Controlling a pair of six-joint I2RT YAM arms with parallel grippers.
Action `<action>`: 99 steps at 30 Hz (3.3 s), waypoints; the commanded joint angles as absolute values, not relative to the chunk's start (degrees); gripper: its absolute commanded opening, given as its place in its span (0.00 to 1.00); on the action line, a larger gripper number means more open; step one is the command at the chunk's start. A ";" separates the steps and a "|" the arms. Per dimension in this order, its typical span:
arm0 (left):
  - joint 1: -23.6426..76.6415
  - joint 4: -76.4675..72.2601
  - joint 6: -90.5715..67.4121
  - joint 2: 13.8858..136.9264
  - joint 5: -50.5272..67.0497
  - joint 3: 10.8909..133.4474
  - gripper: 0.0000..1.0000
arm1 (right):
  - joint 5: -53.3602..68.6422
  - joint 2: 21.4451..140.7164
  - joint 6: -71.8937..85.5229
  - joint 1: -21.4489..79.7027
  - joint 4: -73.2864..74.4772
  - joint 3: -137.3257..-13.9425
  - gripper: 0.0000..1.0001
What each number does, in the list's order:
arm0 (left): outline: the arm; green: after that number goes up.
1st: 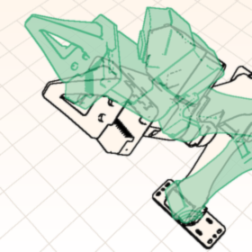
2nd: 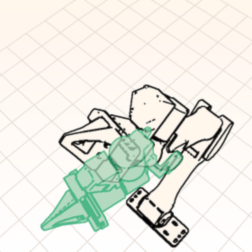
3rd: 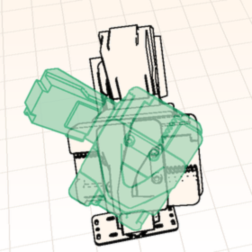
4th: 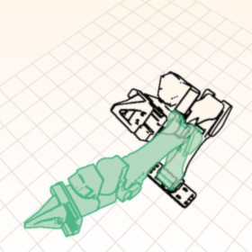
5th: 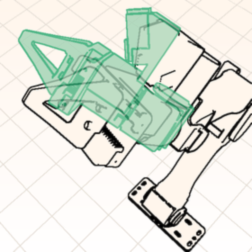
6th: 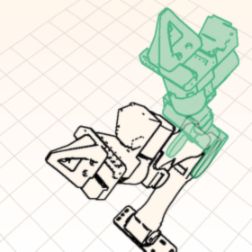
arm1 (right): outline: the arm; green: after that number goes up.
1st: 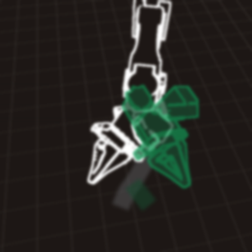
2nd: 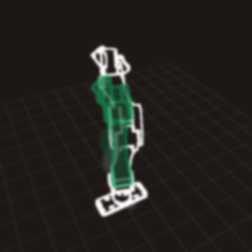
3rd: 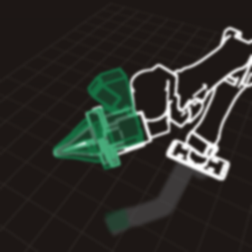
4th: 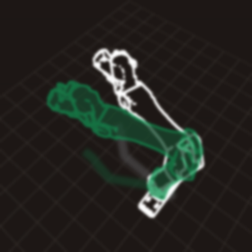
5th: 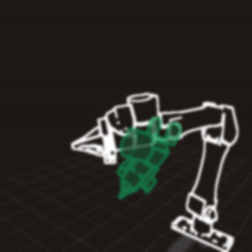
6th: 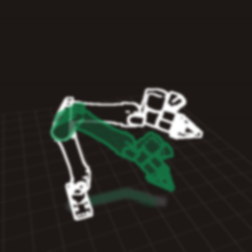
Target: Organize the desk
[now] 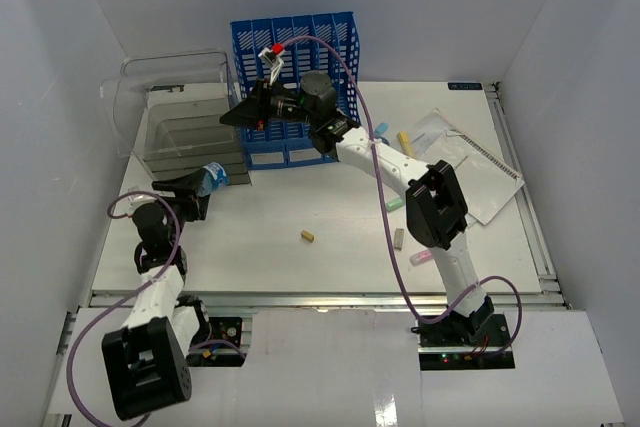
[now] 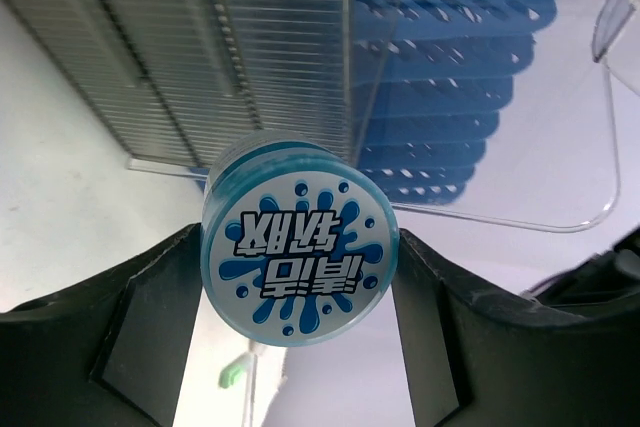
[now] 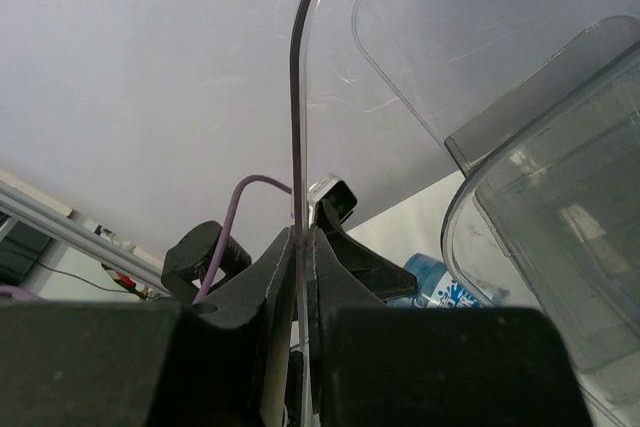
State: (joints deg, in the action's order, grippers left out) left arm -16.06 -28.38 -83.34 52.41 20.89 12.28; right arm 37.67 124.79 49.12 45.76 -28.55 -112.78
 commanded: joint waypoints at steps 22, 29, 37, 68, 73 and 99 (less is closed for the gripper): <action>-18.46 -52.29 -90.49 71.60 26.18 29.13 0.00 | 38.44 118.65 51.65 45.44 -33.75 -111.91 0.11; -18.46 -54.02 -91.94 72.40 25.28 28.96 0.02 | 38.22 119.00 52.30 45.45 -34.30 -112.51 0.11; -18.46 -51.95 -91.94 74.18 22.51 30.49 0.07 | 38.23 118.48 54.14 46.05 -35.07 -112.85 0.11; -18.46 -19.03 -83.12 69.14 25.36 42.24 0.96 | 37.09 117.69 51.82 46.14 -34.01 -111.32 0.11; -18.46 -19.89 -83.14 65.20 25.84 36.40 0.96 | 36.89 117.66 50.27 46.14 -33.81 -110.89 0.11; -18.54 -20.14 -86.10 59.59 26.72 35.31 0.96 | 36.19 116.33 45.67 46.05 -32.34 -108.49 0.37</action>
